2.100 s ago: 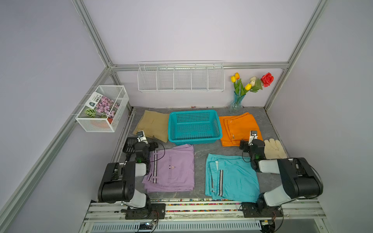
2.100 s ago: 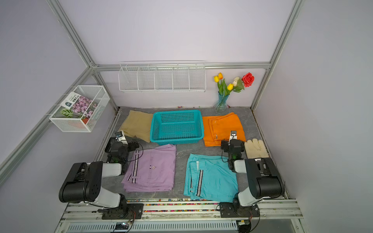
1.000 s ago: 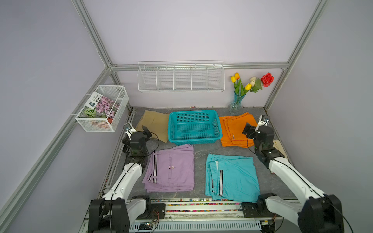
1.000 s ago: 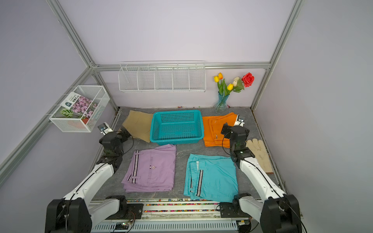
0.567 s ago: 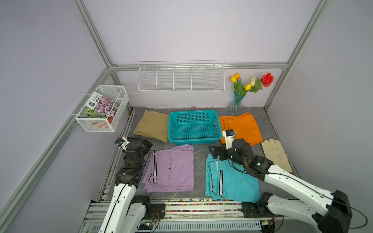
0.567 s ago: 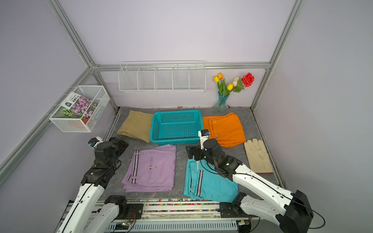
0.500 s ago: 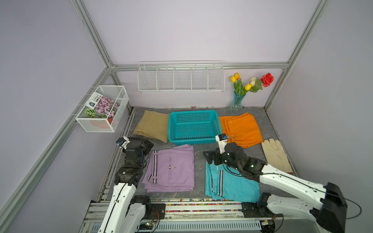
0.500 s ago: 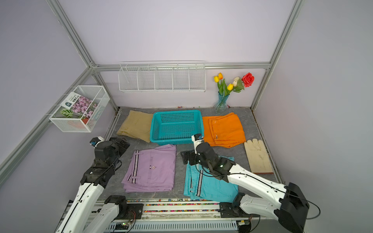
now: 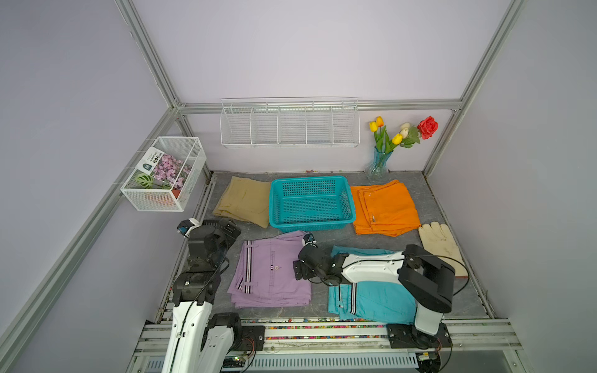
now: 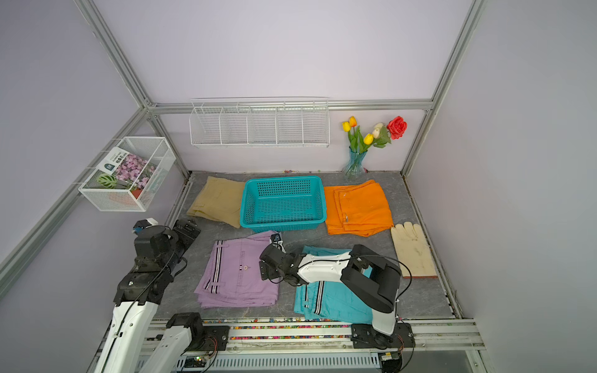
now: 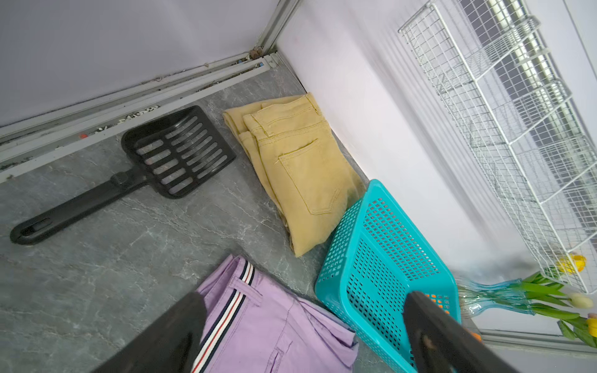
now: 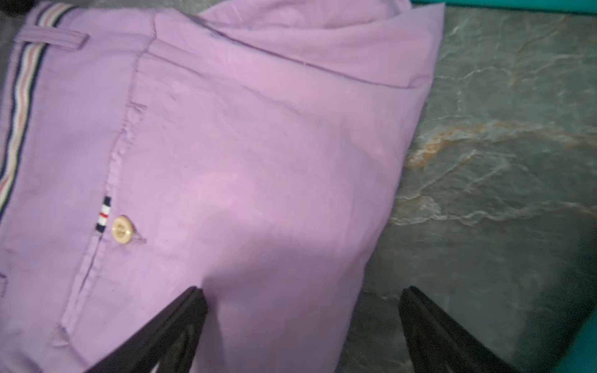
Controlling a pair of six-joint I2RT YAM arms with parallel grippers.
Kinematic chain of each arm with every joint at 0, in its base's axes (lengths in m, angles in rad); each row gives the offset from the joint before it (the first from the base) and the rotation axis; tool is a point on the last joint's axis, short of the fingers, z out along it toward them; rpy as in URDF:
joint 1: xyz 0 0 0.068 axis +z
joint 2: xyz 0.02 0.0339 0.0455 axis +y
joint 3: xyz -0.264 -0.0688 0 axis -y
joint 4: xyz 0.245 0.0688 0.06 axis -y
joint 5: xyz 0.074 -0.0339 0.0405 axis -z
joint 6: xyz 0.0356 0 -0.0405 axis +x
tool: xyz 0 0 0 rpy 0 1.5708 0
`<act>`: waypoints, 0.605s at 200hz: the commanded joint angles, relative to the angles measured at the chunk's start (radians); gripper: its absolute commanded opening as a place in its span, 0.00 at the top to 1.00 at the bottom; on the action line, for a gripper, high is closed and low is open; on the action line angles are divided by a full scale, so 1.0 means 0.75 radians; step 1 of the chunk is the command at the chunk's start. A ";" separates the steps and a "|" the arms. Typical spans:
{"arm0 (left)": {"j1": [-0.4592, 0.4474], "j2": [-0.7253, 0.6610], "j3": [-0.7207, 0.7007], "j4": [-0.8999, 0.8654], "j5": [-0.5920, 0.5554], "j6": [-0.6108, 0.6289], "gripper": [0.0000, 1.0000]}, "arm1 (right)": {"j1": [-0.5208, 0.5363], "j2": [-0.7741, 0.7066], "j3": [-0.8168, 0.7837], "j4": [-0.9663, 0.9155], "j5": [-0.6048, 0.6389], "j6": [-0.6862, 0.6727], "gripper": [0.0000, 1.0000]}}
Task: Put the folded long pants in the basket
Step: Move the long pant to the center of the board.
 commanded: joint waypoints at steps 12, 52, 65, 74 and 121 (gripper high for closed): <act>0.011 -0.012 -0.014 -0.054 0.007 -0.026 0.00 | 0.012 0.033 0.040 -0.015 0.007 0.073 0.02; 0.011 0.008 -0.017 -0.059 0.044 -0.035 0.00 | 0.012 0.091 -0.010 0.073 -0.013 0.129 0.10; 0.011 0.035 -0.001 -0.065 0.045 -0.022 0.00 | 0.012 0.092 -0.036 0.132 -0.032 0.143 0.15; 0.012 0.059 0.017 -0.085 0.035 -0.016 0.00 | 0.012 0.089 -0.037 0.144 -0.041 0.151 0.20; 0.013 0.211 0.090 -0.170 0.115 -0.014 0.00 | 0.010 0.028 -0.030 0.072 0.008 0.168 0.79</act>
